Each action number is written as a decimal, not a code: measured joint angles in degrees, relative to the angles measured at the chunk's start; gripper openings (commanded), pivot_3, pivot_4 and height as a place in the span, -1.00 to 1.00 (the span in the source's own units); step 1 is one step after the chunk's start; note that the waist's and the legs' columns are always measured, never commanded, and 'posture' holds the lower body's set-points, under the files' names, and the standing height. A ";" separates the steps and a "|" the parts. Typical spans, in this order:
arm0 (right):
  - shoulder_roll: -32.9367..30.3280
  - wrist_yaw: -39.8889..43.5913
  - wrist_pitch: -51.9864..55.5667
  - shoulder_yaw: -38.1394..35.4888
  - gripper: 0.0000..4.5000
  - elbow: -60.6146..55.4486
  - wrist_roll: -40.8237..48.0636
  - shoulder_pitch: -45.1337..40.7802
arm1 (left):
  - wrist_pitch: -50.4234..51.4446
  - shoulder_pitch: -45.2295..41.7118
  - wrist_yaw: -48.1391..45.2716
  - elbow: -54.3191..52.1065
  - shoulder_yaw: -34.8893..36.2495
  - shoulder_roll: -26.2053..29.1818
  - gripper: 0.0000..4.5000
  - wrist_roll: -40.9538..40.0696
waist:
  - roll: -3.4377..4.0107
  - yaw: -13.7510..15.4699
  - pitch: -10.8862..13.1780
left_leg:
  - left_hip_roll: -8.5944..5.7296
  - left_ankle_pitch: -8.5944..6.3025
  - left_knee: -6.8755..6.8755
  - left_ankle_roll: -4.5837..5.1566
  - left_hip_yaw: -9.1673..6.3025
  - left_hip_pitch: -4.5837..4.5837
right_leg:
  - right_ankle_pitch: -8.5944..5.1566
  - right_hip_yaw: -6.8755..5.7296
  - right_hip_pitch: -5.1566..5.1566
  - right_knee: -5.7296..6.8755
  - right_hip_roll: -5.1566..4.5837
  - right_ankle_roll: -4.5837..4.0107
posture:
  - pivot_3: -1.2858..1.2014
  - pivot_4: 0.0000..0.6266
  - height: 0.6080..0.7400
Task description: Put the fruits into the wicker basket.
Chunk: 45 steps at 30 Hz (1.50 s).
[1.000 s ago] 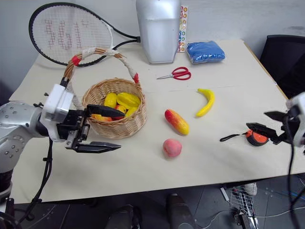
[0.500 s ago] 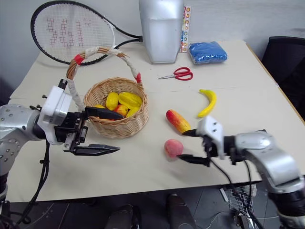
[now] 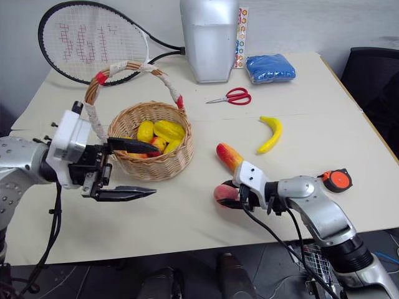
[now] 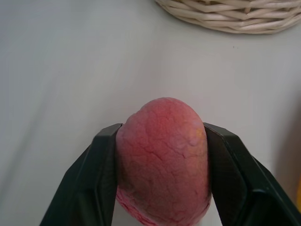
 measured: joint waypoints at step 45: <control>-10.67 -7.12 24.99 -33.00 0.98 0.67 14.79 2.61 | -0.48 2.38 7.10 0.35 3.04 -1.20 1.00 -5.21 | -0.09 -1.81 0.01 | 0.32 -0.01 0.04 -0.51 -0.08 -0.51 | -0.24 0.14 -0.82 0.61 0.15 -0.42 | 0.03 -0.52 1.00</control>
